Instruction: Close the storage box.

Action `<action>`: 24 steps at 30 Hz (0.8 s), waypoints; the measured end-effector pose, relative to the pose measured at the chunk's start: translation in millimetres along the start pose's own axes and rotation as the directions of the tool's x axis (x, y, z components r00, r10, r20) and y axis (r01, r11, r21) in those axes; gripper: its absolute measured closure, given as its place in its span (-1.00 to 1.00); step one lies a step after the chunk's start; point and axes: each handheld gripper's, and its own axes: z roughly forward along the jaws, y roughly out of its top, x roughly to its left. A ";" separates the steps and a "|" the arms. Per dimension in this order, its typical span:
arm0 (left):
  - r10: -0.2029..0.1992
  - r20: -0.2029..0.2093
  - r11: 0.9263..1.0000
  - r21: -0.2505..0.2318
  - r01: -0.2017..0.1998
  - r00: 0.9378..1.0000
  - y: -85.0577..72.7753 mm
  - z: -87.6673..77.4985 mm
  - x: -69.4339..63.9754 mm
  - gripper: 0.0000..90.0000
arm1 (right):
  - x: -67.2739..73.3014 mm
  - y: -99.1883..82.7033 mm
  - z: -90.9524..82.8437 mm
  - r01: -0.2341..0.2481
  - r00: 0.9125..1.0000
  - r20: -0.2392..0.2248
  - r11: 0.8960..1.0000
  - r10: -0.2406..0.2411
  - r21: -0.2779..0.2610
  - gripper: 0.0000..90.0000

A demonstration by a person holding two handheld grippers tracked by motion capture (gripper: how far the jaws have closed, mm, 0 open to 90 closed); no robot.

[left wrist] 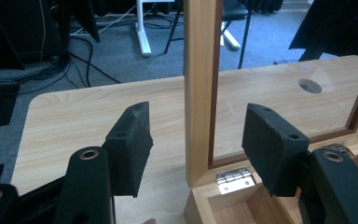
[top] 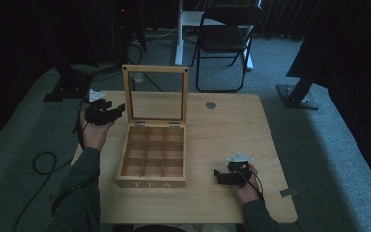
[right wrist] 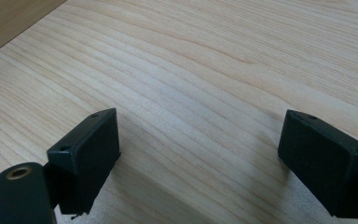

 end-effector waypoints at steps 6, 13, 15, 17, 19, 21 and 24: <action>0.014 0.005 1.000 0.006 -0.014 1.000 2.9 8.2 0.3 -0.08 | 0.0 0.0 0.0 0.000 1.000 0.000 1.000 0.000 0.000 -0.73; 0.016 -0.003 1.000 0.015 -0.016 1.000 5.9 15.9 3.2 -0.10 | 0.0 0.0 0.0 0.000 1.000 0.000 1.000 0.000 0.000 -0.73; 0.009 -0.005 1.000 0.013 -0.008 1.000 6.4 18.8 4.0 -0.10 | 0.0 0.0 0.0 0.000 1.000 0.000 1.000 0.000 0.000 -0.73; 0.012 -0.007 1.000 0.019 -0.012 1.000 6.6 23.8 3.8 -0.10 | 0.0 0.0 0.0 0.000 1.000 0.000 1.000 0.000 0.000 -0.73; 0.016 -0.014 0.999 0.029 -0.016 1.000 6.8 28.4 3.4 -0.09 | 0.0 0.0 0.0 0.000 1.000 0.000 1.000 0.000 0.000 -0.73; 0.014 -0.016 0.999 0.033 -0.014 1.000 7.6 31.5 3.0 -0.08 | 0.0 0.0 0.0 0.000 1.000 0.000 1.000 0.000 0.000 -0.73; 0.013 -0.008 0.999 0.035 -0.013 1.000 10.1 36.5 1.8 -0.07 | 0.0 0.0 0.0 0.000 1.000 0.000 1.000 0.000 0.000 -0.73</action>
